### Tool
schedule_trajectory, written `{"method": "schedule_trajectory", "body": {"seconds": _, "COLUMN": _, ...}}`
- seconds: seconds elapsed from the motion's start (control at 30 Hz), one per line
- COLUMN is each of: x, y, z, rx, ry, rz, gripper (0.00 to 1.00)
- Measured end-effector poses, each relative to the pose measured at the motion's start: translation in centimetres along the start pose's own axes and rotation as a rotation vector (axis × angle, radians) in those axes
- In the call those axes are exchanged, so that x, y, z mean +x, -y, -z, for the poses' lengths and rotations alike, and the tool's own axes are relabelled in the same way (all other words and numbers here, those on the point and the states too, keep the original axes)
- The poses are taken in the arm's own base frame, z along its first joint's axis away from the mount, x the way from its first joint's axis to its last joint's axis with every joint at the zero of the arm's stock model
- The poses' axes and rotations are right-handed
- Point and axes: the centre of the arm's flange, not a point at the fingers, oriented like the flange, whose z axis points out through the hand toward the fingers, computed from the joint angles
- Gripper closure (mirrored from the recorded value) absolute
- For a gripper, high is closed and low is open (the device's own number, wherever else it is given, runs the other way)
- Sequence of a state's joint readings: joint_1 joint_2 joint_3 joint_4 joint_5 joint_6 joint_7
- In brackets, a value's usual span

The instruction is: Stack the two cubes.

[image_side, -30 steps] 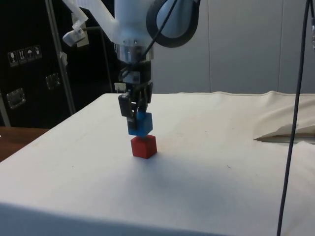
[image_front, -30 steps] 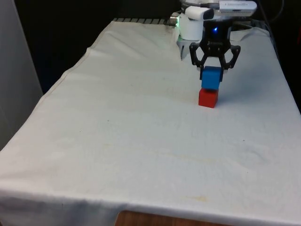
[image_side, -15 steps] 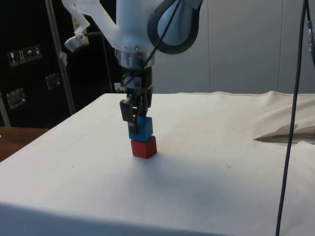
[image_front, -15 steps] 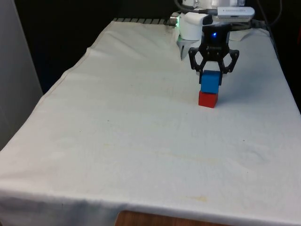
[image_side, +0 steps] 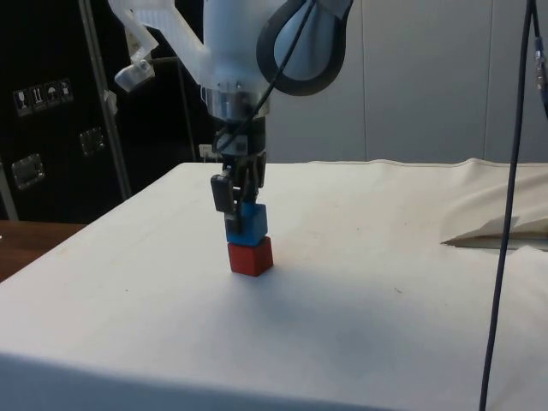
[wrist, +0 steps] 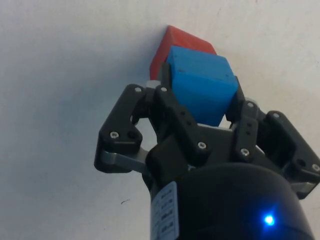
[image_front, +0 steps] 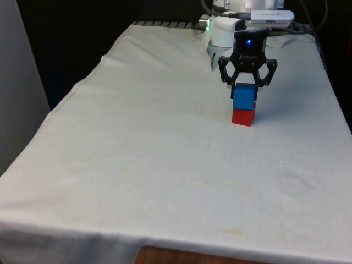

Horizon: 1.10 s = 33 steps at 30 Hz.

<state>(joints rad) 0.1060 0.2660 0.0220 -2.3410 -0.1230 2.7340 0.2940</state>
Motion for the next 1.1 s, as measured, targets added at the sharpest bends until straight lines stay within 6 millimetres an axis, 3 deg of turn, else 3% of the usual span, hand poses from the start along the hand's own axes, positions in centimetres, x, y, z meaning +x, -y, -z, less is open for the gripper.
{"method": "schedule_trajectory", "body": {"seconds": 0.47, "x": 0.01, "y": -0.03, "z": -0.22, "rx": 0.002, "ry": -0.004, "rz": 0.002, "gripper": 0.97}}
{"method": "schedule_trajectory", "body": {"seconds": 0.5, "x": 0.01, "y": -0.03, "z": -0.22, "rx": 0.002, "ry": -0.004, "rz": 0.002, "gripper": 0.90}}
{"method": "schedule_trajectory", "body": {"seconds": 0.53, "x": 0.00, "y": 0.03, "z": -0.22, "rx": 0.002, "ry": -0.004, "rz": 0.003, "gripper": 0.90}}
{"method": "schedule_trajectory", "body": {"seconds": 0.6, "x": 0.00, "y": 0.03, "z": -0.22, "rx": 0.002, "ry": -0.004, "rz": 0.003, "gripper": 0.73}}
{"method": "schedule_trajectory", "body": {"seconds": 0.77, "x": 0.00, "y": 0.03, "z": -0.22, "rx": 0.002, "ry": -0.004, "rz": 0.003, "gripper": 0.23}}
{"method": "schedule_trajectory", "body": {"seconds": 0.8, "x": 0.00, "y": 0.03, "z": -0.22, "rx": 0.002, "ry": -0.004, "rz": 0.003, "gripper": 0.04}}
{"method": "schedule_trajectory", "body": {"seconds": 0.83, "x": 0.00, "y": 0.03, "z": -0.22, "rx": 0.002, "ry": -0.004, "rz": 0.003, "gripper": 0.00}}
{"method": "schedule_trajectory", "body": {"seconds": 1.1, "x": 0.00, "y": 0.03, "z": -0.22, "rx": 0.002, "ry": -0.004, "rz": 0.003, "gripper": 0.00}}
